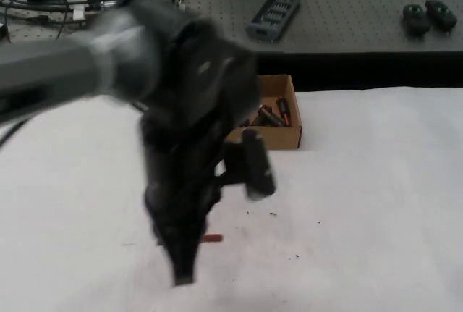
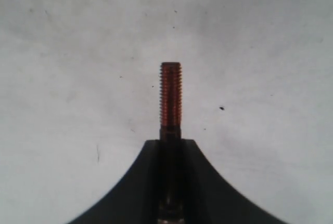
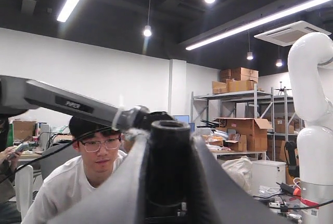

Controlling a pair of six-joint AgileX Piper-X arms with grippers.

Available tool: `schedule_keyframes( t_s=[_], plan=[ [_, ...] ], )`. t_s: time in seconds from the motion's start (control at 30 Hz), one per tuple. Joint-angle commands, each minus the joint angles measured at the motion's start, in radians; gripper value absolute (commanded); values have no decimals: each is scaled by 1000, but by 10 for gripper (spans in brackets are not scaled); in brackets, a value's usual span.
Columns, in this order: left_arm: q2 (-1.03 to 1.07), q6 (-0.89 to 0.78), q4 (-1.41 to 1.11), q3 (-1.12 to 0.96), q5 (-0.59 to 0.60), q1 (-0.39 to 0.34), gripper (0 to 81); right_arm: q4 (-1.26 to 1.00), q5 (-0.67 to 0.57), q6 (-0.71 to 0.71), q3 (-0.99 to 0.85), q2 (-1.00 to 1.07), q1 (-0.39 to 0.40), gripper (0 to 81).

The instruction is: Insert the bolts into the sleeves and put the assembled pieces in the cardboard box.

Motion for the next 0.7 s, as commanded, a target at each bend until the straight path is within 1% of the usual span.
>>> schedule_keyframes(
  t_s=[0.0,0.07,0.13,0.3,0.43,0.57,0.67],
  plan=[
    [-148,153,-194,196,-81,15,6,2,7,-7,-10,-4,-5,71],
    [-211,257,-268,289,-116,21,6,2,7,-5,-10,-4,-5,71],
    [-254,397,-316,367,-121,32,6,2,7,-5,-10,-4,-5,71],
    [-283,740,-411,511,-198,62,6,2,7,-5,-10,-4,-5,71],
    [-283,919,-527,589,-200,66,6,2,7,-5,-10,-4,-5,71],
    [-283,1051,-665,633,-191,66,6,2,7,-5,-10,-4,-5,71],
    [-283,1152,-752,648,-130,66,6,2,7,-5,-10,-4,-5,71]
  ],
)
